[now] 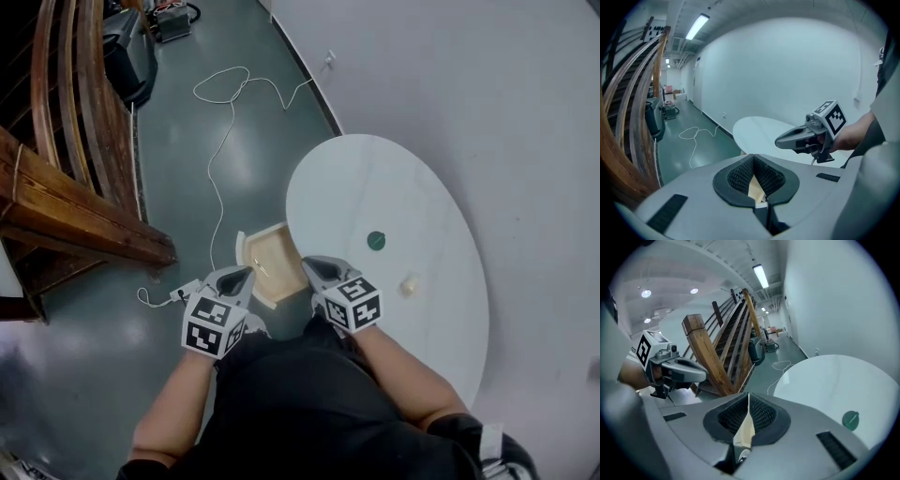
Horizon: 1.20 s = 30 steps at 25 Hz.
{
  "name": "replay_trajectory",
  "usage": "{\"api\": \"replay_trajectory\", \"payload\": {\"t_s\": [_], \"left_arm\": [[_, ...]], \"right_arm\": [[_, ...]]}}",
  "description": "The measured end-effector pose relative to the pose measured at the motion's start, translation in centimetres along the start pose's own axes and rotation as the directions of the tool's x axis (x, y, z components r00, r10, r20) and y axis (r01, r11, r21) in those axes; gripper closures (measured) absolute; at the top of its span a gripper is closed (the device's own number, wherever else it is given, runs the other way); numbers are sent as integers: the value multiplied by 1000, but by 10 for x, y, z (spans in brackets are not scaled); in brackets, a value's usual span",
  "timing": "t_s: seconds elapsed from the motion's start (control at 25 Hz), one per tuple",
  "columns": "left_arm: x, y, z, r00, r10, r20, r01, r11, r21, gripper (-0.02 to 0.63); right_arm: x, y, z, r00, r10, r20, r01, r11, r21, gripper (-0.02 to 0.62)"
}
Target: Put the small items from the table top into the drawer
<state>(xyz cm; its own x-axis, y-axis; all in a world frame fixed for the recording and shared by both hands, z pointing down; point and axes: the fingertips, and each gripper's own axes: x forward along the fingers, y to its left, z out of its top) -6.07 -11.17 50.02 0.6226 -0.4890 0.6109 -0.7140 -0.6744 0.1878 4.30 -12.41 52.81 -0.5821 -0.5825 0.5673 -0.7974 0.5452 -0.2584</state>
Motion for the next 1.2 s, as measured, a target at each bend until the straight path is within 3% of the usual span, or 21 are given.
{"api": "replay_trajectory", "payload": {"t_s": [0.24, 0.48, 0.68, 0.88, 1.04, 1.2], "left_arm": [[28, -27, 17, 996, -88, -16, 88, 994, 62, 592], [60, -62, 34, 981, -187, -57, 193, 969, 151, 592], [74, -84, 40, 966, -242, -92, 256, 945, 205, 592], [85, -100, 43, 954, -274, -122, 296, 927, 229, 592], [84, -103, 49, 949, -285, -132, 310, 918, 246, 592], [78, -99, 52, 953, -273, -129, 297, 924, 242, 592]], "right_arm": [[-47, -53, -14, 981, -191, 27, 191, 982, 11, 581], [-96, -104, -45, 936, -350, 26, 345, 932, 108, 580], [-136, -144, -78, 872, -490, -15, 483, 855, 189, 580], [-177, -179, -112, 789, -610, -79, 606, 749, 269, 578], [-196, -197, -140, 733, -660, -166, 671, 662, 334, 487], [-203, -209, -165, 695, -676, -245, 711, 594, 377, 426]]}}
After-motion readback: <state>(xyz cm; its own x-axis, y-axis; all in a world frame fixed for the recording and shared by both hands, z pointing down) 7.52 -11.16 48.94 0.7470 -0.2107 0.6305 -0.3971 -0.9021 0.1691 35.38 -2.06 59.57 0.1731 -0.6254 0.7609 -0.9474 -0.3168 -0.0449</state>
